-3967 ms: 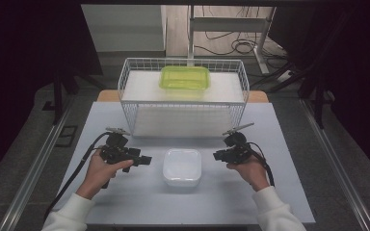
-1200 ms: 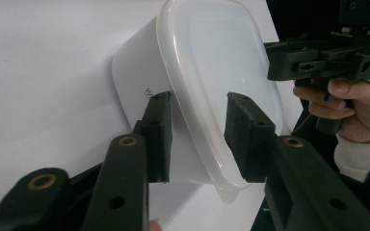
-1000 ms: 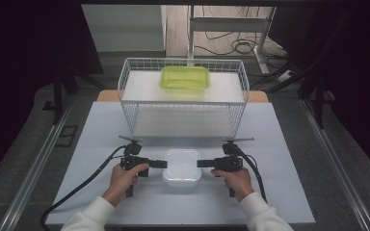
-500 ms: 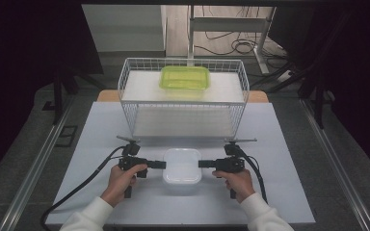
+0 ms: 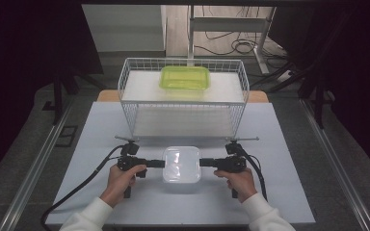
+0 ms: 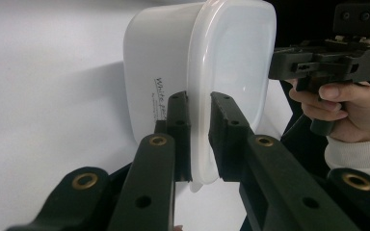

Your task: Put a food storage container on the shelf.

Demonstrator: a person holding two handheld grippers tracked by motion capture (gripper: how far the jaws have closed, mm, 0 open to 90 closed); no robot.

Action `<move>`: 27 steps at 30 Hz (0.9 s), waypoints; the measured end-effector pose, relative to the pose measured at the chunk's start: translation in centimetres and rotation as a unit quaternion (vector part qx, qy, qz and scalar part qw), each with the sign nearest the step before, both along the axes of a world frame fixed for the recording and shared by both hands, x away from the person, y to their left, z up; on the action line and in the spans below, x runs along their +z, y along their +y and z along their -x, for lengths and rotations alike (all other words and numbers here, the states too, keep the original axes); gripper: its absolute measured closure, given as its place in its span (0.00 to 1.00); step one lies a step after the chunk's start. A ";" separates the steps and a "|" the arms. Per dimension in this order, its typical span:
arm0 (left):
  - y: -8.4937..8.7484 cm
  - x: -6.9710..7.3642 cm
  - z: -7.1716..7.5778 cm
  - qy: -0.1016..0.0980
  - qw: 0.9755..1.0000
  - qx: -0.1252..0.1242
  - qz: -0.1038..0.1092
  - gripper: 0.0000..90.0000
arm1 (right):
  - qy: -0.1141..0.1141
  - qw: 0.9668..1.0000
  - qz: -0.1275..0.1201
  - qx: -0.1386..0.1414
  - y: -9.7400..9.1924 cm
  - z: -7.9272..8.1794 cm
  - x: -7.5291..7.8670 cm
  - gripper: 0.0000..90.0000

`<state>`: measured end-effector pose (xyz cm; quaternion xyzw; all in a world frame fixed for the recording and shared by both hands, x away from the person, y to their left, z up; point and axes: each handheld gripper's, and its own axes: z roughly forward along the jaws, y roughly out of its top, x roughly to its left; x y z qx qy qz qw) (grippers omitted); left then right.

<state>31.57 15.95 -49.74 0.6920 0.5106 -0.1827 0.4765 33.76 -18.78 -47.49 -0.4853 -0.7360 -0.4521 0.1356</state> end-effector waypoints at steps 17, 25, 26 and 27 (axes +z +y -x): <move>0.5 2.3 0.3 -0.041 0.999 0.002 0.008 0.88 | -0.062 0.998 0.000 0.019 0.3 0.5 2.2 0.86; 0.3 3.7 0.5 -0.067 0.998 0.004 -0.004 0.88 | -0.084 0.996 0.005 0.017 0.4 0.6 3.2 0.86; 0.3 3.8 0.5 -0.068 0.998 0.004 -0.002 0.88 | -0.088 0.996 0.005 0.018 0.3 0.6 3.3 0.86; 0.4 3.9 0.5 -0.069 0.998 0.003 -0.001 0.88 | -0.088 0.996 0.003 0.018 0.3 0.6 3.5 0.86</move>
